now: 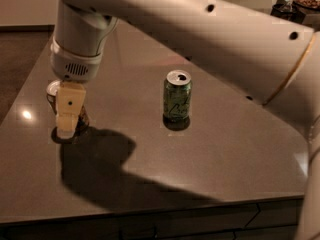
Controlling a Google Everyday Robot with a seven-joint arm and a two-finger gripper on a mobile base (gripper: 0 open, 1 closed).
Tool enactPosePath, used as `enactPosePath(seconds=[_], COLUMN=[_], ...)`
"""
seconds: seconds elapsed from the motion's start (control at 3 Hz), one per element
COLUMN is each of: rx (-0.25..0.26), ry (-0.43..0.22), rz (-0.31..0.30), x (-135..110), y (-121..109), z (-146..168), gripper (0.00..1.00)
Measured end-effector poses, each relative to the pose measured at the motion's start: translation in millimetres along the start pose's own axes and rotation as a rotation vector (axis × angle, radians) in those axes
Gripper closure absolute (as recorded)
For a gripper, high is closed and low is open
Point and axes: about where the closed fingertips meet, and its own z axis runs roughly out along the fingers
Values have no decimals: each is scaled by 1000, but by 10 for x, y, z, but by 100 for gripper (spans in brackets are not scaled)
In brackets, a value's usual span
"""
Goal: Move orange can near apple
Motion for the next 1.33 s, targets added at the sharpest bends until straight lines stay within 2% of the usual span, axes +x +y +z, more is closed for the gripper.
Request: enactPosePath(seconds=[0.33,0.67,1.0,1.33], rx=[-12,-16,-10,20], ry=[14,21,21,17], rz=[-6,-2,12,41], x=[-54,-52,-24,55], y=[-17,-72,-144,-329], z=[77,91,36,-104], gripper=[15,40,71,93])
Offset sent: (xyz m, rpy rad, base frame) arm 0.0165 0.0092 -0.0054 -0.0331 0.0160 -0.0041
